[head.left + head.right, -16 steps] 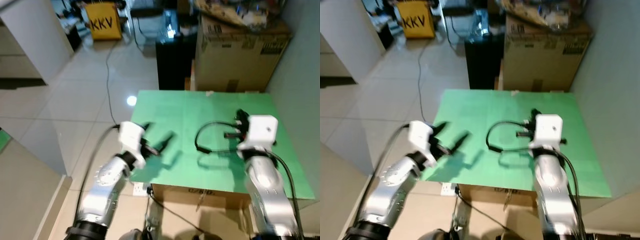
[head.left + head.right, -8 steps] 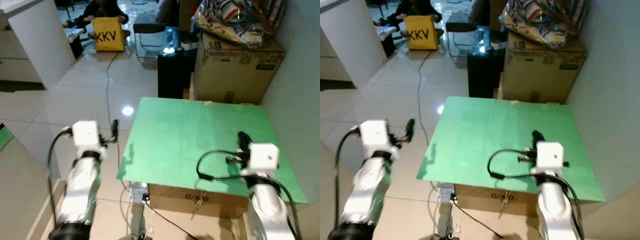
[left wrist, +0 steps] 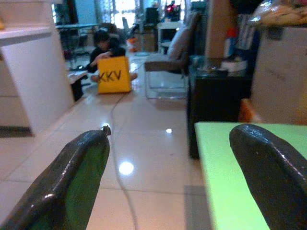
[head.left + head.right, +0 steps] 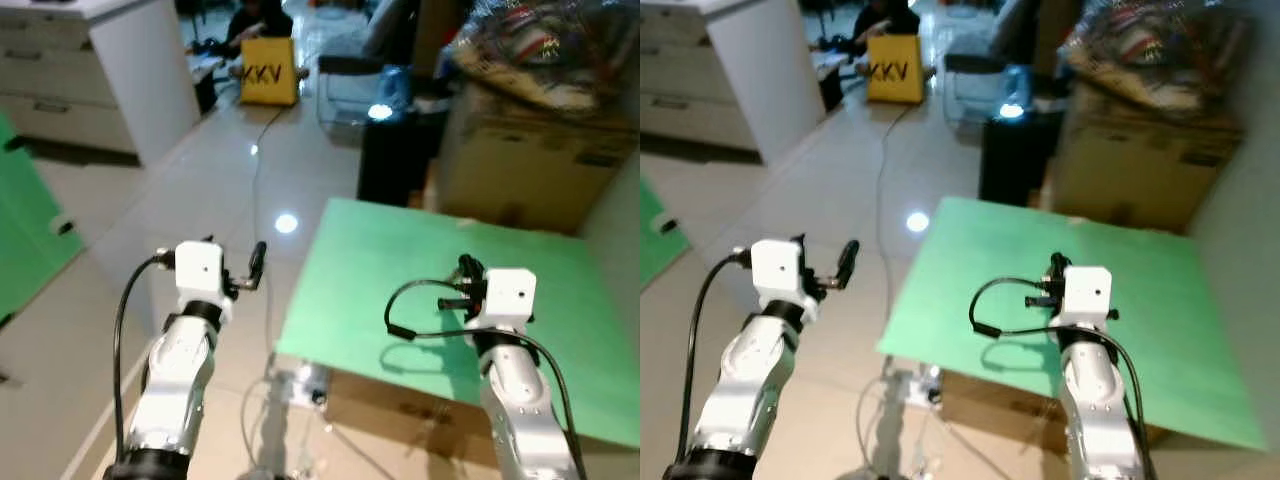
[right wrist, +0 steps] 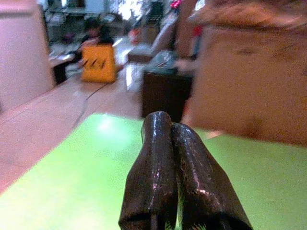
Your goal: Hang keys on a hook
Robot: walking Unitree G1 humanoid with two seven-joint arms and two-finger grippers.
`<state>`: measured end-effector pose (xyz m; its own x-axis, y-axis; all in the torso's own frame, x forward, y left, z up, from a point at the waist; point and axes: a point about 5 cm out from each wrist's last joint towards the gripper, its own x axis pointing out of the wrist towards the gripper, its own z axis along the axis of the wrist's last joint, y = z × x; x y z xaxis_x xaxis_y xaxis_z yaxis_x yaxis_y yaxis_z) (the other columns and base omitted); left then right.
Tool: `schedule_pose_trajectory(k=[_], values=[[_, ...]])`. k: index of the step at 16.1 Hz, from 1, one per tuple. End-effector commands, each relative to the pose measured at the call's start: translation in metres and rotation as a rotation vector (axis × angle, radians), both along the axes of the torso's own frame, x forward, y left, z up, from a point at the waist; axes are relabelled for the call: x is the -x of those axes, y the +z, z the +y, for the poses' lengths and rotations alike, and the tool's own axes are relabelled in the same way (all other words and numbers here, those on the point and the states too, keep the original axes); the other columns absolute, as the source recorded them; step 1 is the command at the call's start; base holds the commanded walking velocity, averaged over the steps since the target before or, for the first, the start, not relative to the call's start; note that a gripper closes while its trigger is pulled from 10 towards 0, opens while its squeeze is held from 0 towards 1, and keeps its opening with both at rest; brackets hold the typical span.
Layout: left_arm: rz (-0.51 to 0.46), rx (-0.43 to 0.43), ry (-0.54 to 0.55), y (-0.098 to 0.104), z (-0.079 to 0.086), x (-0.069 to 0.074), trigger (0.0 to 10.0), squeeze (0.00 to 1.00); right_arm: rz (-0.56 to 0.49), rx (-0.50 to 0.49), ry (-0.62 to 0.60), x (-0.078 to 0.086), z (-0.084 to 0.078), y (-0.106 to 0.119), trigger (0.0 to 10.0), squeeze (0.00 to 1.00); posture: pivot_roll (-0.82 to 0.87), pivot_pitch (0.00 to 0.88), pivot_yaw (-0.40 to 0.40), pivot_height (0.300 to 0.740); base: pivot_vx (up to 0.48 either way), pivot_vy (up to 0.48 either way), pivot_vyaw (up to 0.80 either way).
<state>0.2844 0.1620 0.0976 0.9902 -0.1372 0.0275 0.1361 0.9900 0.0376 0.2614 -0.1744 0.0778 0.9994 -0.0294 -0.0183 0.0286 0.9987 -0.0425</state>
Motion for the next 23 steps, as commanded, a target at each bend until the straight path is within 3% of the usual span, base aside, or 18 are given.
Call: schedule_pose_trajectory(k=[1, 4, 12, 14, 16, 18, 22, 23], values=[[-0.017, -0.024, 0.002, 0.004, 0.005, 0.0, 10.0, 0.0, 0.007, -0.027, 0.024, -0.002, 0.007, -0.002, 10.0, 0.0, -0.02, 0.0, 0.026, 0.74, 0.0, 0.0, 0.65], [-0.024, -0.042, 0.008, 0.006, 0.011, 0.001, 10.0, 0.0, 0.015, -0.058, 0.069, -0.009, 0.018, -0.004, 10.0, 0.0, 0.01, 0.0, 0.012, 0.74, 0.0, 0.0, 0.64], [-0.019, -0.048, -0.014, 0.003, 0.009, 0.0, 10.0, 0.0, 0.007, -0.072, 0.095, -0.018, 0.018, -0.001, 10.0, 0.0, -0.01, 0.0, 0.017, 0.74, 0.0, 0.0, 0.63], [0.073, 0.078, 0.027, -0.013, 0.022, 0.001, 10.0, 0.0, 0.051, -0.201, 0.037, -0.021, 0.014, -0.006, 10.0, 0.0, 0.01, 0.0, 0.007, 0.74, 0.0, -0.152, 0.58], [0.109, 0.03, 0.105, -0.023, 0.035, 0.003, 10.0, 0.0, 0.052, -0.188, 0.041, -0.024, 0.011, -0.005, 10.0, 0.0, 0.02, 0.0, -0.005, 0.74, 0.0, -0.452, 0.56], [0.093, 0.02, 0.092, -0.02, 0.031, 0.007, 10.0, 0.0, 0.063, -0.136, 0.095, -0.024, 0.016, -0.006, 10.0, 0.0, 0.02, 0.0, -0.015, 0.74, 0.0, -0.45, 0.54], [0.052, -0.025, 0.095, -0.017, 0.022, 0.006, 10.0, 0.0, 0.084, -0.142, 0.145, -0.026, 0.021, -0.008, 10.0, 0.0, 0.01, 0.0, -0.017, 0.74, 0.0, -0.457, 0.52], [0.028, -0.089, 0.119, -0.013, 0.023, 0.002, 10.0, 0.0, 0.083, -0.125, 0.156, -0.025, 0.023, -0.009, 10.0, 0.0, 0.01, 0.0, -0.014, 0.74, 0.0, -0.27, 0.52]])
